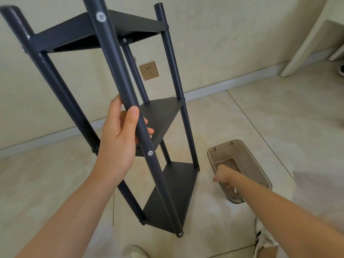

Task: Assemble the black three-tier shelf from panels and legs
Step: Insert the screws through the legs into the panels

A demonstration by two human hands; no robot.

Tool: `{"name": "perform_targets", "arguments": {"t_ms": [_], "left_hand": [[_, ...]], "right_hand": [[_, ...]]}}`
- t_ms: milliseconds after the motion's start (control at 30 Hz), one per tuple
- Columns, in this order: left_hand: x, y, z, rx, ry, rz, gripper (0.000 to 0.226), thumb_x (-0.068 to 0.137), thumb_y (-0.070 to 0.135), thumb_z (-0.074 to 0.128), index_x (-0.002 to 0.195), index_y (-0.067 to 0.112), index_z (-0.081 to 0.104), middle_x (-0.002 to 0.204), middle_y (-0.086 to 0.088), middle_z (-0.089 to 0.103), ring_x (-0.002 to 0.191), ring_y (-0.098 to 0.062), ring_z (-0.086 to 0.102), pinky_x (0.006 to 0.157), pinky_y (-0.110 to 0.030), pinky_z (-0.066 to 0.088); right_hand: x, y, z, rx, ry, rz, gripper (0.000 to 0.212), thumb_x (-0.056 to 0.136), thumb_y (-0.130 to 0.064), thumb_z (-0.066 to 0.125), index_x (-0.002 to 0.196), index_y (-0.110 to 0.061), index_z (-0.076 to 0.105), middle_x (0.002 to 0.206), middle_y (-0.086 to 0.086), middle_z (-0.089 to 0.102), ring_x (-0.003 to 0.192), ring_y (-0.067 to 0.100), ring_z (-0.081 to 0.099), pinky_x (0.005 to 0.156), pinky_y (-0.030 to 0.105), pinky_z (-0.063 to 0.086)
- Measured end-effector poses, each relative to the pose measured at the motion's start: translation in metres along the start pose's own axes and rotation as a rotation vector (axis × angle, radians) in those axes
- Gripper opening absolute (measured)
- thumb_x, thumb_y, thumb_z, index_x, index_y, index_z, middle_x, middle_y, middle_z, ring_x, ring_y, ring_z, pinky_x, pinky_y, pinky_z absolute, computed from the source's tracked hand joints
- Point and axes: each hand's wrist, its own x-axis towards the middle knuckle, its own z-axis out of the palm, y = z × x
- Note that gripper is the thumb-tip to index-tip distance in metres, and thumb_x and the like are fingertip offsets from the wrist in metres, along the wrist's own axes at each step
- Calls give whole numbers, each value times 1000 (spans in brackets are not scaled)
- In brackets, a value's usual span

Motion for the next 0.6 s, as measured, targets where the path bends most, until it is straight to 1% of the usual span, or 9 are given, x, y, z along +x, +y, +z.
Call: {"name": "perform_targets", "arguments": {"t_ms": [67,133,167,300,367,433,500,533,600], "left_hand": [[1,0,-1,4,0,-11,25,107,37,41,128,49,45,87,11,67,86,-17,74,69,-26,61],[3,0,-3,8,1,-15,23,106,38,41,127,48,47,87,9,68,86,-17,74,69,-27,62],[4,0,-3,13,2,-14,23,106,38,41,127,46,48,87,9,68,86,-18,74,68,-27,62],[8,1,-2,0,9,-16,25,106,39,42,130,42,48,87,9,68,85,-19,75,68,-28,62],[8,2,-2,-5,4,-16,25,106,40,42,129,44,48,86,9,68,84,-18,75,67,-28,62],[8,3,-1,-3,-5,-13,28,104,42,42,131,43,47,86,10,68,84,-18,75,67,-27,62],[7,4,-1,-4,-14,-10,31,103,43,42,134,42,47,86,10,68,85,-18,75,67,-26,61],[6,4,-1,-6,-17,-9,31,103,42,42,134,42,46,87,9,68,85,-17,75,67,-25,61],[6,4,0,-6,-21,-6,29,103,41,42,132,44,46,87,8,68,85,-17,74,66,-24,60]], "right_hand": [[5,-1,9,-32,42,-4,36,100,-11,52,133,2,46,131,16,56,117,30,58,81,28,47],[9,-4,17,-21,69,-6,31,98,-7,52,128,-1,50,117,13,59,104,28,60,74,29,45],[9,-9,20,-7,61,-22,31,97,-9,55,126,-2,50,111,11,58,98,27,60,73,29,46],[17,-20,32,75,-46,-110,34,92,-21,67,118,-7,49,111,11,58,98,26,64,75,28,54],[21,-21,32,170,-63,-126,25,97,-28,62,109,-9,50,103,8,59,80,20,65,62,25,53],[27,-17,28,287,-46,-73,22,102,-32,52,100,-10,53,94,6,63,70,17,63,58,24,52],[31,-8,23,263,-23,-7,23,103,-23,50,85,-8,54,85,6,63,74,20,66,61,25,53],[34,-1,21,187,-7,25,22,101,-17,54,81,-8,54,88,7,63,83,22,68,65,26,54],[38,11,22,29,-16,110,8,96,-13,61,93,-5,61,102,10,64,100,23,67,73,26,52]]}}
